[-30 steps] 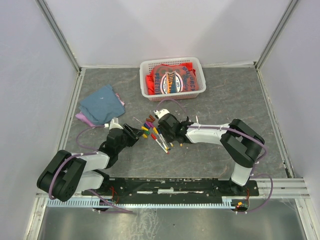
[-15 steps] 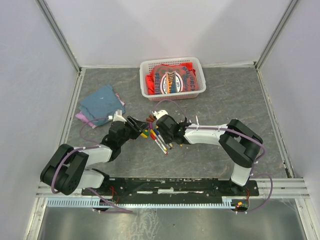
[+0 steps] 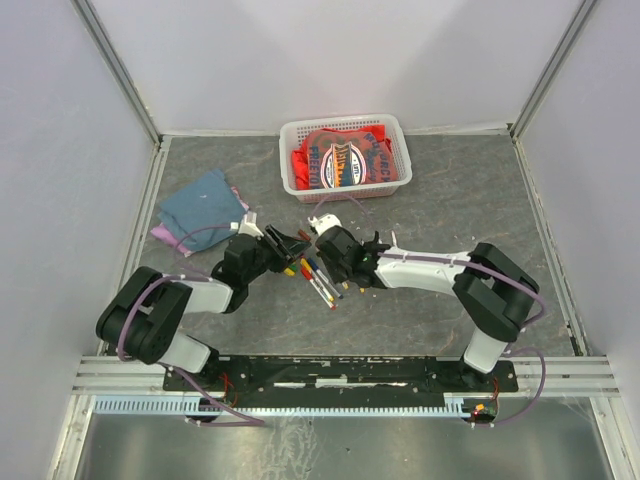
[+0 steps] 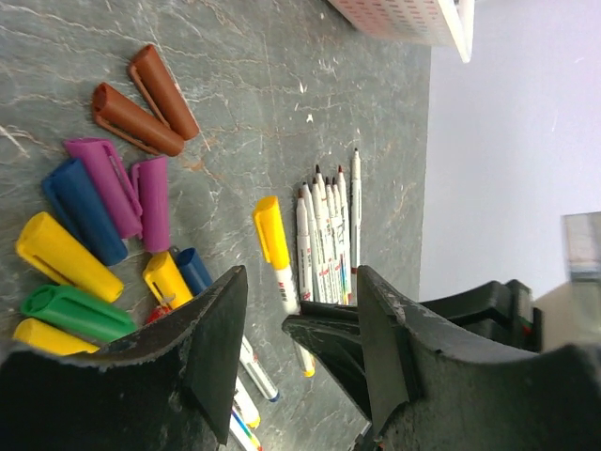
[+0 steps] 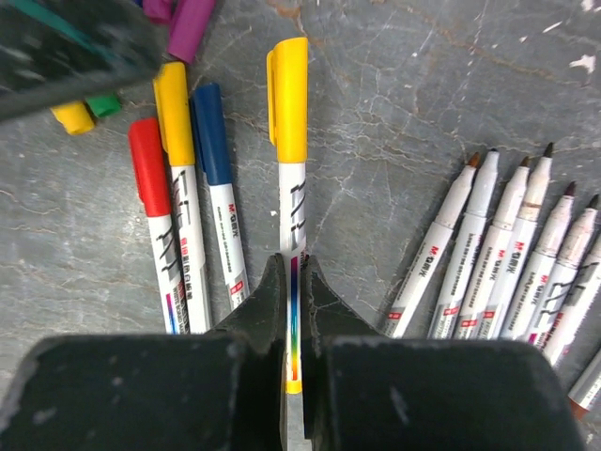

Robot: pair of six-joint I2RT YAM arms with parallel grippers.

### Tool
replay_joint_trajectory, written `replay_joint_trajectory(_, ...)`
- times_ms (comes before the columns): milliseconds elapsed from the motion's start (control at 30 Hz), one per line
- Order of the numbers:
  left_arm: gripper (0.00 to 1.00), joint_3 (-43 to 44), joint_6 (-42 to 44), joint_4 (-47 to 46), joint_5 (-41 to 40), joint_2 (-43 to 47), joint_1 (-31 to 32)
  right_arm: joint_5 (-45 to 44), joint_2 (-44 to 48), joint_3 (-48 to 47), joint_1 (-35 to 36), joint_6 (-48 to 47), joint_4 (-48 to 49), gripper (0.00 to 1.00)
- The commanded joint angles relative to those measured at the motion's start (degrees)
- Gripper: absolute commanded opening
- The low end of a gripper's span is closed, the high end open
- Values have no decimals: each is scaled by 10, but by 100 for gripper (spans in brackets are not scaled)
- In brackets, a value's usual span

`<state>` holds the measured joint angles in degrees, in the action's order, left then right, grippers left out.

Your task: Open the pen caps

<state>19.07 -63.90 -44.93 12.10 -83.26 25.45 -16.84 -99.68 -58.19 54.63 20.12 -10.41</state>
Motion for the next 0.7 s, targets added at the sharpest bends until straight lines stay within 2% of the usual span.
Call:
replay_joint_trajectory(0, 57, 26, -22, -53, 31, -23, 10, -9, 51, 9, 0, -5, 16, 1)
replay_joint_trajectory(667, 58, 49, -40, -108, 49, -76, 29, 87, 120, 34, -1, 26, 42, 1)
